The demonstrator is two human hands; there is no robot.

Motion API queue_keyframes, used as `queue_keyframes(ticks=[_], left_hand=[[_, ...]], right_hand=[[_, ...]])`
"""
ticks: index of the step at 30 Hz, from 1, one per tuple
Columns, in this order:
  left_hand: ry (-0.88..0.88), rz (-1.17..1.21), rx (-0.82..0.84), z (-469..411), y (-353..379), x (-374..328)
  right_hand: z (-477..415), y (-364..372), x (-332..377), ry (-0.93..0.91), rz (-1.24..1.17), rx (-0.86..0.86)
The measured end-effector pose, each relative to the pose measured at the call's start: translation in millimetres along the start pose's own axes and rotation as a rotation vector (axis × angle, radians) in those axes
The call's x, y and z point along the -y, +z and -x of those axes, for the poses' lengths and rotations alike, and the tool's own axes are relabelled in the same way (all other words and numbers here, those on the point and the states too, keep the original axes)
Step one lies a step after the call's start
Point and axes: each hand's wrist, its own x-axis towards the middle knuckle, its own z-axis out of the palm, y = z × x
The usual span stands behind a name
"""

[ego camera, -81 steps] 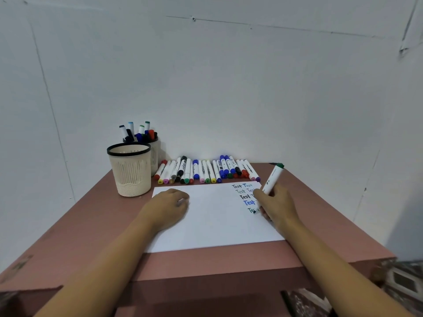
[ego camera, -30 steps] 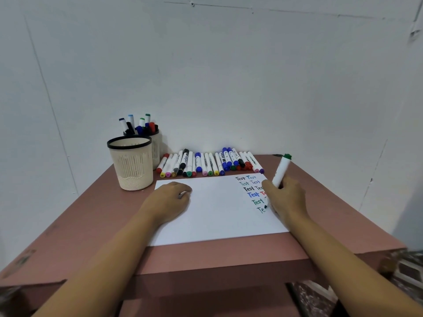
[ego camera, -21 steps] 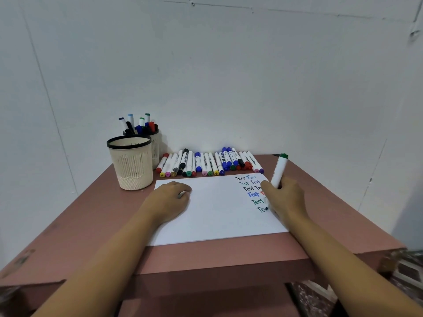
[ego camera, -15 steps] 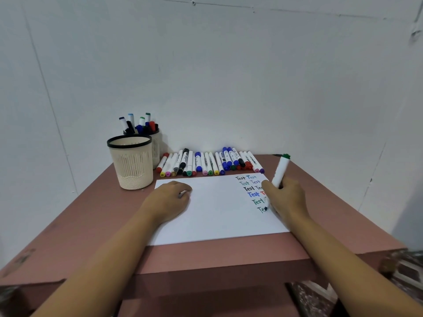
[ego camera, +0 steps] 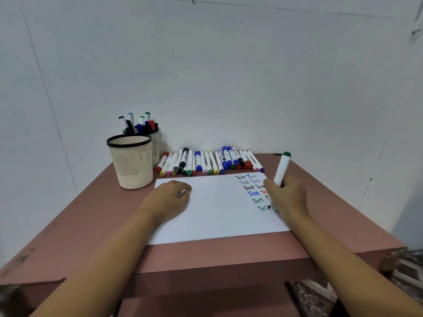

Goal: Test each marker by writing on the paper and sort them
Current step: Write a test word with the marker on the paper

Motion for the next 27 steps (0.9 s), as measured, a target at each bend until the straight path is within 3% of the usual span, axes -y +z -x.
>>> queue_keyframes(ticks=[12, 21, 27], left_hand=[[-0.058, 0.020, 0.044, 4.2, -5.1, -5.3], [-0.146, 0.249, -0.064, 5.5, -10.3, -8.3], [-0.122, 0.178, -0.030, 2.9, -16.0, -0.1]], right_hand=[[-1.7, -0.6, 1.5, 0.063, -0.022, -0.047], [-14.0, -8.4, 12.0, 0.365, -0.327, 0.052], [-23.7, -9.7, 16.6, 0.497, -0.341, 0.146]])
